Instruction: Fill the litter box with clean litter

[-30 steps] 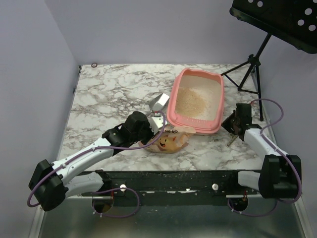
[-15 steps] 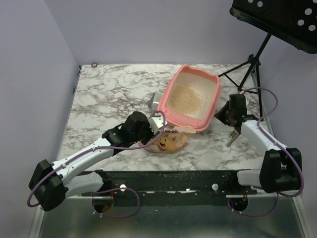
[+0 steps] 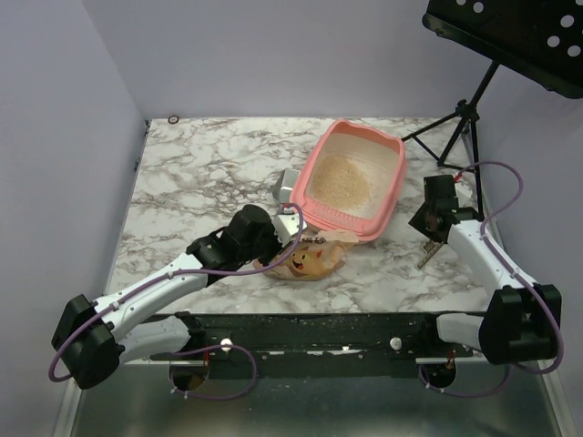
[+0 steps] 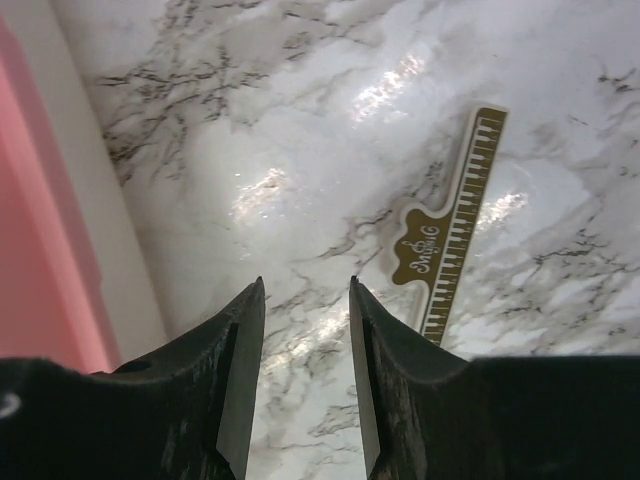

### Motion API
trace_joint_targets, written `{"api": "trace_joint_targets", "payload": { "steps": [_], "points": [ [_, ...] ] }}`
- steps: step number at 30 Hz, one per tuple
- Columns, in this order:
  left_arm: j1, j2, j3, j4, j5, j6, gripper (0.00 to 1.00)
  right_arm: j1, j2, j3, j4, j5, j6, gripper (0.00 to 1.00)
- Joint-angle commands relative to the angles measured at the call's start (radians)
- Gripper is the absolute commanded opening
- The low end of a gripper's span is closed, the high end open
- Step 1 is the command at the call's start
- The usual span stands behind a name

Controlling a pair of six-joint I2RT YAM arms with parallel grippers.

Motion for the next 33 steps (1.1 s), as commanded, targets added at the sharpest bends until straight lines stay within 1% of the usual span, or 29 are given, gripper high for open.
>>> {"api": "trace_joint_targets", "payload": {
  "steps": [1, 11, 20, 31, 33],
  "points": [
    [0.001, -0.042, 0.009, 0.019, -0.059, 0.002, 0.00, -0.017, 0.060, 0.029, -0.080, 0.077, 0.004, 0.47],
    [-0.005, -0.045, 0.006, 0.019, -0.065, 0.005, 0.00, -0.068, 0.153, 0.029, -0.058, 0.108, -0.021, 0.47],
    [-0.005, -0.030, 0.007, 0.019, -0.066, 0.007, 0.00, -0.077, 0.209, 0.009, -0.025, 0.107, -0.036, 0.47],
    [-0.007, -0.028, 0.004, 0.014, -0.075, 0.010, 0.00, -0.077, 0.272, 0.035, -0.029, 0.122, -0.042, 0.47],
    [-0.007, -0.027, 0.004, 0.015, -0.075, 0.010, 0.00, -0.077, 0.273, 0.038, -0.031, 0.120, -0.042, 0.45]
  ]
}}
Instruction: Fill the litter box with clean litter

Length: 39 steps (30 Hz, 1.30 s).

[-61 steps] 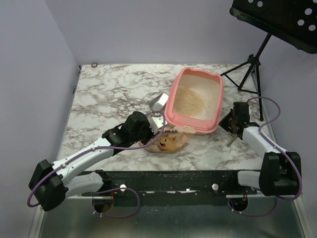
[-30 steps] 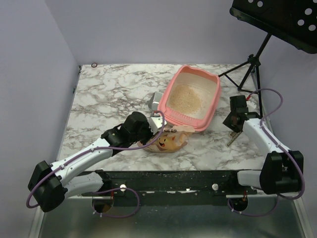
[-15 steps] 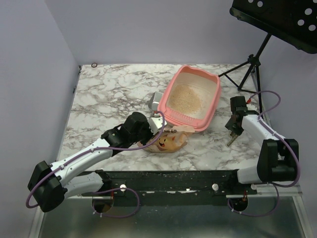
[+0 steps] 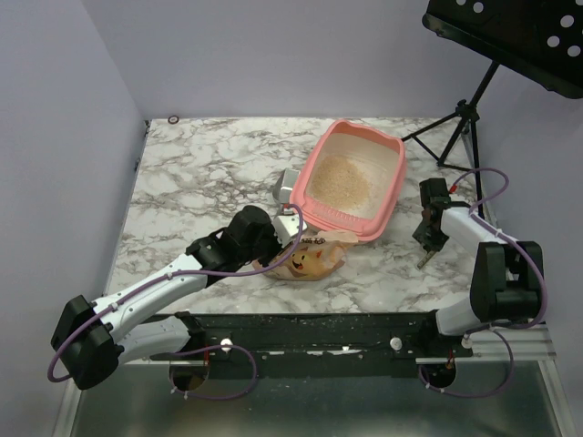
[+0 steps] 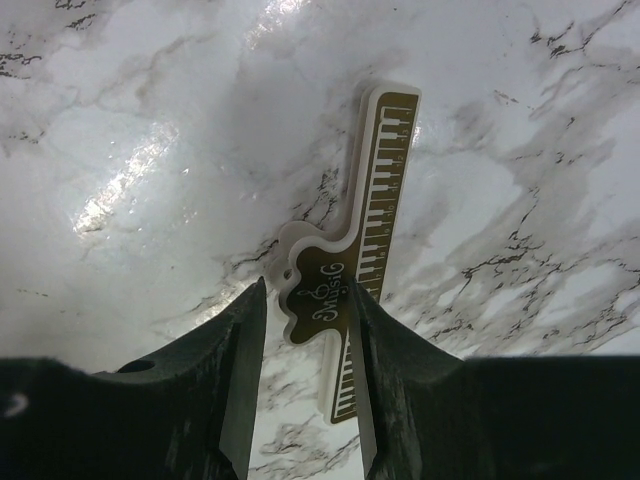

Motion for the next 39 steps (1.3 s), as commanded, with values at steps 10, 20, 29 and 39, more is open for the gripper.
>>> {"api": "trace_joint_targets", "payload": {
  "steps": [10, 20, 29, 39],
  "points": [
    [0.002, -0.024, 0.004, 0.025, -0.066, 0.011, 0.00, -0.006, 0.027, 0.037, 0.001, 0.030, -0.008, 0.25],
    [0.000, -0.024, 0.006, 0.027, -0.075, 0.013, 0.00, -0.004, -0.041, 0.008, 0.007, 0.019, -0.004, 0.00],
    [0.000, -0.035, 0.029, 0.007, -0.064, 0.017, 0.07, -0.006, -0.261, -0.032, 0.015, 0.010, -0.034, 0.00],
    [0.002, -0.061, 0.090, -0.061, -0.044, 0.022, 0.32, 0.035, -0.504, -0.007, 0.029, -0.096, -0.097, 0.00]
  ]
}}
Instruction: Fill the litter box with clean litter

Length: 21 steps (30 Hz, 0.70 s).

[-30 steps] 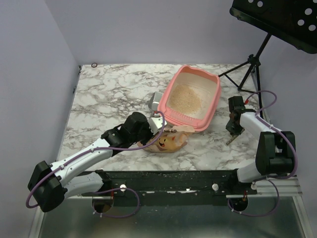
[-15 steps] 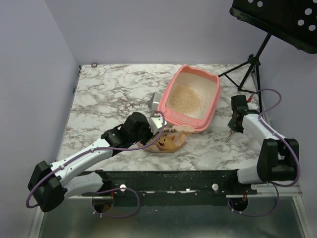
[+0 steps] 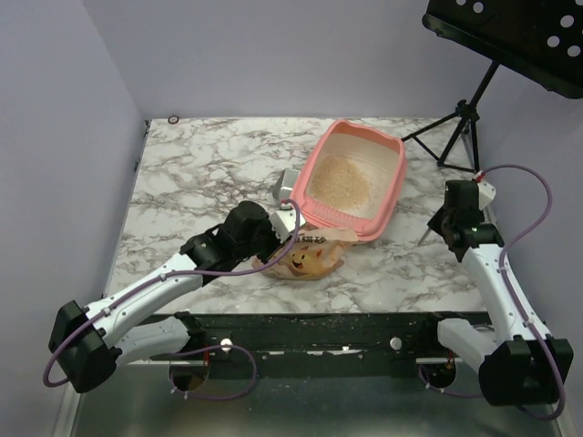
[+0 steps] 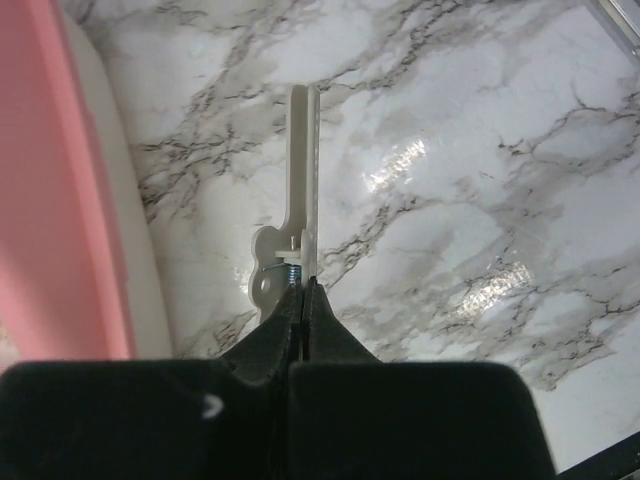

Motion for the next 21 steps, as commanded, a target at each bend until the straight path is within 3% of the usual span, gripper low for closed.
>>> {"api": "trace_joint_targets", "payload": {
  "steps": [1, 7, 11, 16, 21],
  "points": [
    [0.002, -0.051, 0.050, -0.027, -0.028, 0.017, 0.34, 0.051, -0.056, 0.028, 0.029, -0.091, -0.053, 0.00],
    [0.003, -0.083, 0.143, -0.108, -0.040, 0.027, 0.41, 0.143, -0.171, 0.087, 0.119, -0.249, -0.155, 0.00],
    [0.003, -0.081, 0.235, -0.142, -0.008, -0.026, 0.47, 0.178, -0.209, 0.142, 0.188, -0.548, -0.215, 0.00],
    [0.003, -0.046, 0.339, -0.152, 0.146, -0.167, 0.48, 0.215, -0.231, 0.183, 0.286, -0.954, -0.262, 0.00],
    [0.005, -0.067, 0.332, -0.006, 0.317, -0.331, 0.48, 0.263, -0.249, 0.155, 0.404, -1.203, -0.221, 0.00]
  ]
}}
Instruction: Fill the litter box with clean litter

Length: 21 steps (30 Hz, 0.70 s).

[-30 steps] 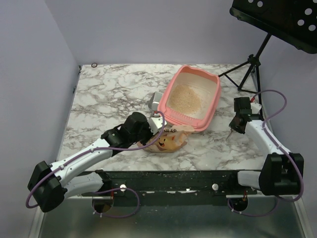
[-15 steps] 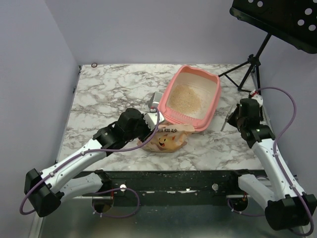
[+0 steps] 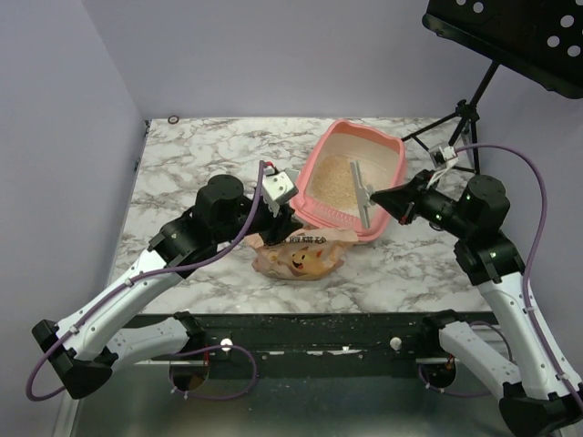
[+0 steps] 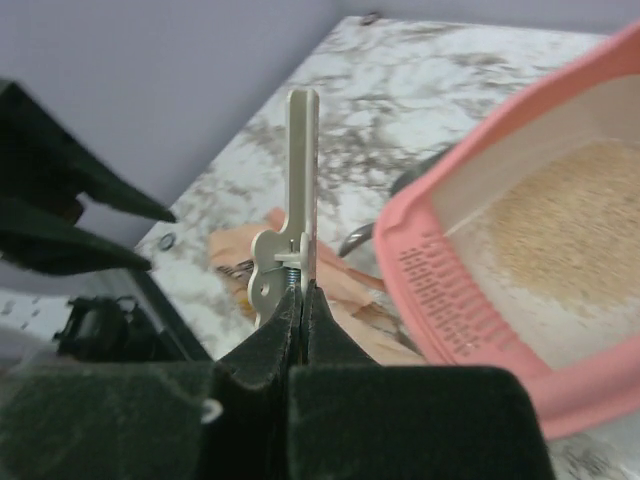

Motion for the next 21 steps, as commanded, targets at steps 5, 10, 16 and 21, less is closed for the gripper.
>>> {"api": "trace_joint_targets", "payload": {
  "steps": [5, 10, 16, 21],
  "points": [
    [0.001, -0.094, -0.142, 0.378, 0.266, -0.311, 0.48, 0.077, -0.047, -0.071, 0.342, -0.517, 0.096, 0.00],
    [0.001, -0.120, -0.222, 0.581, 0.292, -0.422, 0.48, 0.119, -0.044, -0.052, 0.321, -0.540, 0.080, 0.00],
    [0.001, -0.119, -0.293, 0.835, 0.336, -0.537, 0.49, 0.165, -0.038, -0.063, 0.353, -0.531, 0.085, 0.00],
    [0.003, -0.116, -0.310, 0.912, 0.351, -0.557, 0.51, 0.188, -0.027, -0.069, 0.390, -0.540, 0.100, 0.00]
  ]
}}
